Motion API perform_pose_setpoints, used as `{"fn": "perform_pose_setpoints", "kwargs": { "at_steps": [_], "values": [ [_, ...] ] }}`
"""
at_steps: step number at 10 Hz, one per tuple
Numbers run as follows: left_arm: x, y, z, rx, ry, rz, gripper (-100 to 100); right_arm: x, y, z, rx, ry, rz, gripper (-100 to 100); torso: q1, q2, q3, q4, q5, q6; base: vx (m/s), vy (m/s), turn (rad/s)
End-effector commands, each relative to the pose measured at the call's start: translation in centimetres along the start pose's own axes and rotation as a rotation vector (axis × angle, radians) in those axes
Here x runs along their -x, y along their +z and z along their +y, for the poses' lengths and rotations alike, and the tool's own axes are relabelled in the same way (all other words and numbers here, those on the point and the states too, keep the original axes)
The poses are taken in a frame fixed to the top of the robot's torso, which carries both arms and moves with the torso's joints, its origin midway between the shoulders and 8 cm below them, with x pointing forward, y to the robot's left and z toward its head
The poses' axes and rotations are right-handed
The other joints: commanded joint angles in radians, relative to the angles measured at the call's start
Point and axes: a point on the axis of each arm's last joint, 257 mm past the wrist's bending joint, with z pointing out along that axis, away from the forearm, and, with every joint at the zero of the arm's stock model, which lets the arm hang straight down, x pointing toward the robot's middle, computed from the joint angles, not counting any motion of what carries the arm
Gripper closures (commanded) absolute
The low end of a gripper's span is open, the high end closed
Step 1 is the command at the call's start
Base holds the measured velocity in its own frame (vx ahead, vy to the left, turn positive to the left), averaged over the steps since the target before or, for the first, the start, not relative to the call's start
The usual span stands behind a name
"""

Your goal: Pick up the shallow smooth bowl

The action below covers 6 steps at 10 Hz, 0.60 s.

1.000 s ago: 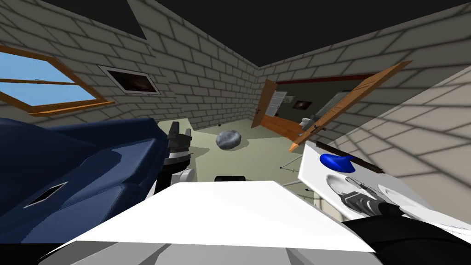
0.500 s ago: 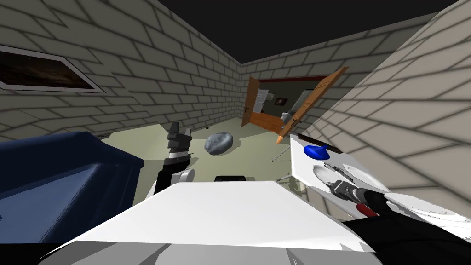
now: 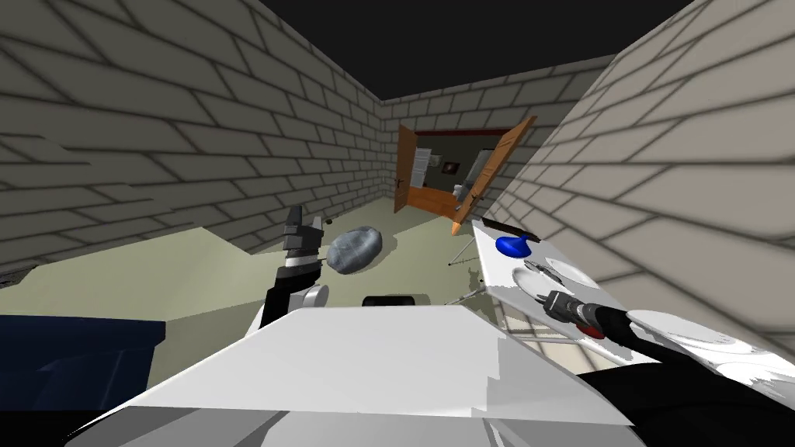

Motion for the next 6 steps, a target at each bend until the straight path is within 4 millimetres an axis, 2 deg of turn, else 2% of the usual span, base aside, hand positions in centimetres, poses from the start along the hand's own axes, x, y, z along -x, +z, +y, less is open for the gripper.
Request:
{"fn": "perform_pose_setpoints", "kwargs": {
  "at_steps": [1, 2, 3, 4, 5, 6],
  "values": [
    [0.0, 0.0, 0.0, 0.000, 0.000, 0.000, 0, 2.4, -0.1, -0.5, 0.005, -0.083, -0.045, 100, 0.000, 0.000, 0.000, 0.000, 0.000, 0.000, 0.279, 0.075, -0.484],
    [0.0, 0.0, 0.0, 0.000, 0.000, 0.000, 0, 3.0, 0.1, -0.4, 0.008, -0.096, -0.056, 100, 0.002, -0.005, -0.002, 0.000, 0.001, -0.002, 0.224, 0.070, -0.392],
    [0.0, 0.0, 0.0, 0.000, 0.000, 0.000, 0, 4.6, -0.1, -0.9, 0.005, -0.166, -0.084, 100, 0.002, -0.004, -0.002, 0.000, 0.001, -0.003, 0.232, 0.101, -0.432],
    [0.0, 0.0, 0.0, 0.000, 0.000, 0.000, 0, 5.5, 0.0, -0.7, 0.010, -0.180, -0.102, 100, 0.004, -0.004, -0.002, 0.000, 0.002, -0.002, 0.206, 0.088, -0.442],
    [0.0, 0.0, 0.0, 0.000, 0.000, 0.000, 0, 4.8, -0.1, -0.8, 0.009, -0.161, -0.090, 100, 0.003, -0.003, -0.001, 0.000, 0.002, -0.002, 0.074, 0.039, -0.091],
    [0.0, 0.0, 0.0, 0.000, 0.000, 0.000, 0, 4.9, -0.1, -0.7, 0.011, -0.166, -0.091, 0, -0.001, 0.003, 0.002, 0.001, 0.001, -0.004, 0.014, 0.011, 0.015]
  ]
}}
